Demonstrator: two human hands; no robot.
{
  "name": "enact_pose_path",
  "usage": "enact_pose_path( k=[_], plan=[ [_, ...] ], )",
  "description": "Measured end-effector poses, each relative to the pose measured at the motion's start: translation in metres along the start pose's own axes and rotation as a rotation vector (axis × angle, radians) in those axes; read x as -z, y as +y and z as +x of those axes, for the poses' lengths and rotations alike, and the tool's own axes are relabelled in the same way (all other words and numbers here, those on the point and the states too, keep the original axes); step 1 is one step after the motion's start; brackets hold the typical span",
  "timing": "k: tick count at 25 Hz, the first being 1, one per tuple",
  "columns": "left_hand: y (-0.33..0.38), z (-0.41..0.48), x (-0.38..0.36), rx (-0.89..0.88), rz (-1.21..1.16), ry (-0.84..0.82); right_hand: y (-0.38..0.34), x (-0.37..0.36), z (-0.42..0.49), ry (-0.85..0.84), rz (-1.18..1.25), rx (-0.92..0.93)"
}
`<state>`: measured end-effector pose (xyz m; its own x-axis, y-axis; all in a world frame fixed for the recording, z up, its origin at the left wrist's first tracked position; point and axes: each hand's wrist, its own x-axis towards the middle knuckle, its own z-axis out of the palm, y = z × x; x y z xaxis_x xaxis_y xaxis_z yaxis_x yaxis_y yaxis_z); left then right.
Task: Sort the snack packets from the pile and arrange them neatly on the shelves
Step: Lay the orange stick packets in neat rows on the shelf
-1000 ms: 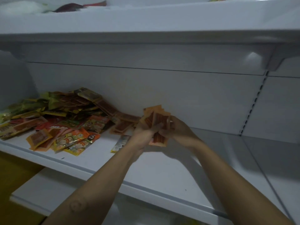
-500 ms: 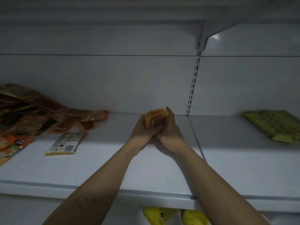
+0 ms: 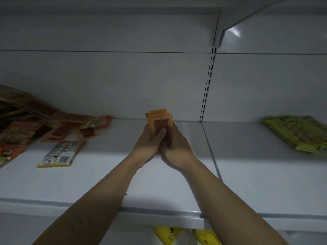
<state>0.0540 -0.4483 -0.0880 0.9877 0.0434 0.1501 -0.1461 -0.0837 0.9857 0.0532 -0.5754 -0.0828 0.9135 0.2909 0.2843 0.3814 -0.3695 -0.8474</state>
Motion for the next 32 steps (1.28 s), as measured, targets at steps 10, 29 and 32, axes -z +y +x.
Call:
enact_pose_path(
  k=[10,29,32],
  plan=[
    [-0.004,0.005,0.002,-0.012,-0.085,-0.079,0.001,-0.002,-0.006,0.131,0.391,-0.179],
    [0.012,-0.017,0.003,-0.013,-0.089,-0.369,-0.029,-0.018,-0.057,0.644,-0.019,-0.329],
    [0.019,-0.028,-0.004,-0.012,-0.153,-0.397,-0.031,-0.006,-0.072,0.659,0.042,-0.361]
  ],
)
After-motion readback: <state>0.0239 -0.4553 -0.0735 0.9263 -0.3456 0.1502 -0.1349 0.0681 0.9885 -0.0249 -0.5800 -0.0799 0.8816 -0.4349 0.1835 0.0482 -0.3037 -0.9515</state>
